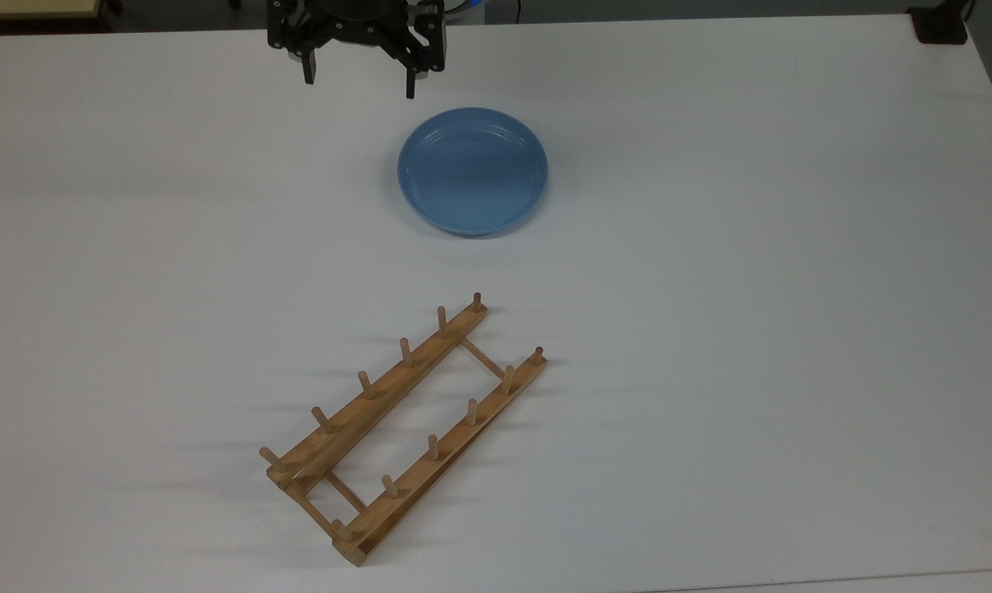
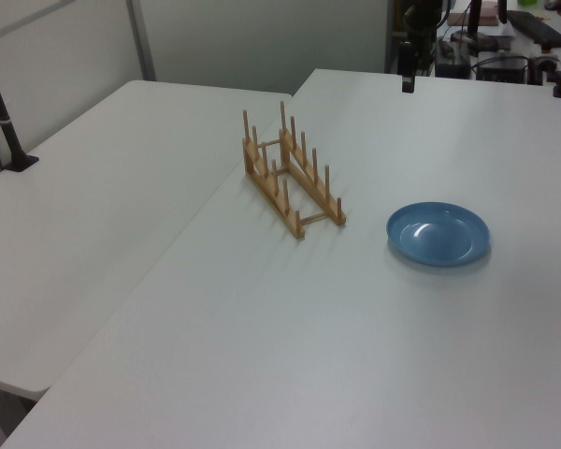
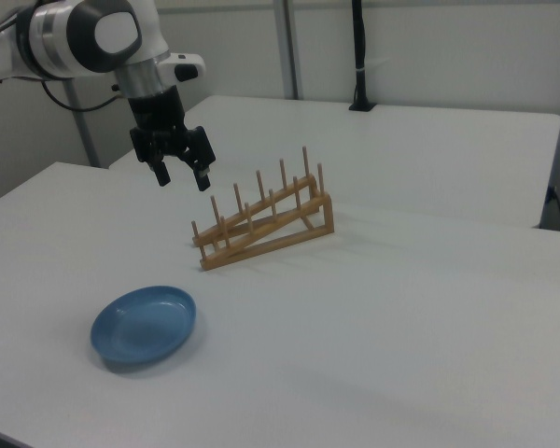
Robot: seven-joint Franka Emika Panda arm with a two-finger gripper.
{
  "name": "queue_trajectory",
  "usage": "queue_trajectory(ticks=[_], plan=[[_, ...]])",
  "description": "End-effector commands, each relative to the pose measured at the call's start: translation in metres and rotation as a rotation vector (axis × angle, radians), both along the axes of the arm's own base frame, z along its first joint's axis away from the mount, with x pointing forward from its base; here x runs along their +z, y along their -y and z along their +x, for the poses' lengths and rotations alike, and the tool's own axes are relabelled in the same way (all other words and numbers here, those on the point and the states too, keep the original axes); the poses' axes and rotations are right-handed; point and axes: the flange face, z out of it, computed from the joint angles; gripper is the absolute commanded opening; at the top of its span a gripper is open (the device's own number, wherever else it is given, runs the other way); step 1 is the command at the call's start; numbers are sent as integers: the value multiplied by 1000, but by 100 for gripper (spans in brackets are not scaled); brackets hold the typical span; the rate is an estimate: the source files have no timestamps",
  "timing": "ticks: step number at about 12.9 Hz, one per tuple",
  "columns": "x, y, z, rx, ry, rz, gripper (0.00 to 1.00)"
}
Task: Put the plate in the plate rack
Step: 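Move the open gripper over the rim of the blue plate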
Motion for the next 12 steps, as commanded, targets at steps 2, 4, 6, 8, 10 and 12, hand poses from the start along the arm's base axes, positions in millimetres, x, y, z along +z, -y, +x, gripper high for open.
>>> queue_trajectory(ticks=[2,4,6,8,10,12], plan=[[-2,-1,-5,-7,-13,14,100],[-12,-2,-4,41,-40,12,100],[-37,0,-9,207,-110,17,100],[-79,-2,-9,346,-183,28,100],[-129,-1,5,477,-247,38,100],[-165,-1,10,527,-291,41,98]])
